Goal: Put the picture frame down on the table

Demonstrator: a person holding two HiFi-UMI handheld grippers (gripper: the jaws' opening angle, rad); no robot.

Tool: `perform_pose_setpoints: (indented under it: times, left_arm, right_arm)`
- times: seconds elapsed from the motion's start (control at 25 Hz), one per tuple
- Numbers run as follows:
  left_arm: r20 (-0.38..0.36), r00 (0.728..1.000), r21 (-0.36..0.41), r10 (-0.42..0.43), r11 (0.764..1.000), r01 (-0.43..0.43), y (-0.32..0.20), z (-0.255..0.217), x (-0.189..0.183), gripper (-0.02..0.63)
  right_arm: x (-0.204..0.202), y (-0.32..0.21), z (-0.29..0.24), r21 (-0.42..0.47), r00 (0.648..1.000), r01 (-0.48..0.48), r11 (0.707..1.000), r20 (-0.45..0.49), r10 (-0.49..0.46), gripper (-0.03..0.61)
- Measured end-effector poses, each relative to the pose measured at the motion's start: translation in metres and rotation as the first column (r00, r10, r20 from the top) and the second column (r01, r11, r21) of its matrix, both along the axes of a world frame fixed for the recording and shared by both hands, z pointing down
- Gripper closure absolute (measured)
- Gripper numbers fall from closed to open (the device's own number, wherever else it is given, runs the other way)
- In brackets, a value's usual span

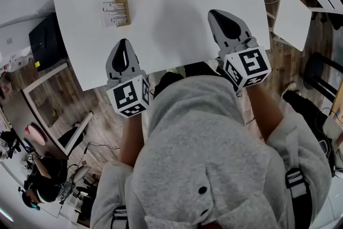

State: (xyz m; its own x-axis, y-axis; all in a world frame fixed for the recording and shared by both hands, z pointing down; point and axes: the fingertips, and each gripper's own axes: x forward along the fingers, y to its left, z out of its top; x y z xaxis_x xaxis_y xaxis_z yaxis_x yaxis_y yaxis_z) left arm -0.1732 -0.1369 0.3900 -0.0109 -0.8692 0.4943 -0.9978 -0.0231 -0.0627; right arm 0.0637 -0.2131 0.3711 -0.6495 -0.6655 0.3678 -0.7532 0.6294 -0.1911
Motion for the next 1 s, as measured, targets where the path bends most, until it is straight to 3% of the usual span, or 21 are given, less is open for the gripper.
perform_pose_setpoints:
  times: [0.56,1.0]
  left_arm:
    - [-0.001,1.000,0.100,0.031,0.994,-0.031,0.100,-0.030,-0.030,0.594]
    - [-0.013,0.997,0.188,0.070,0.980,-0.067,0.161,-0.060,-0.022,0.594]
  right_arm:
    - [-0.045,0.111,-0.034,0.144,0.996,0.042,0.989,-0.079,-0.031,0.552]
    - [-0.039,0.170,-0.085,0.251,0.998,0.030,0.968,-0.065,-0.014,0.552]
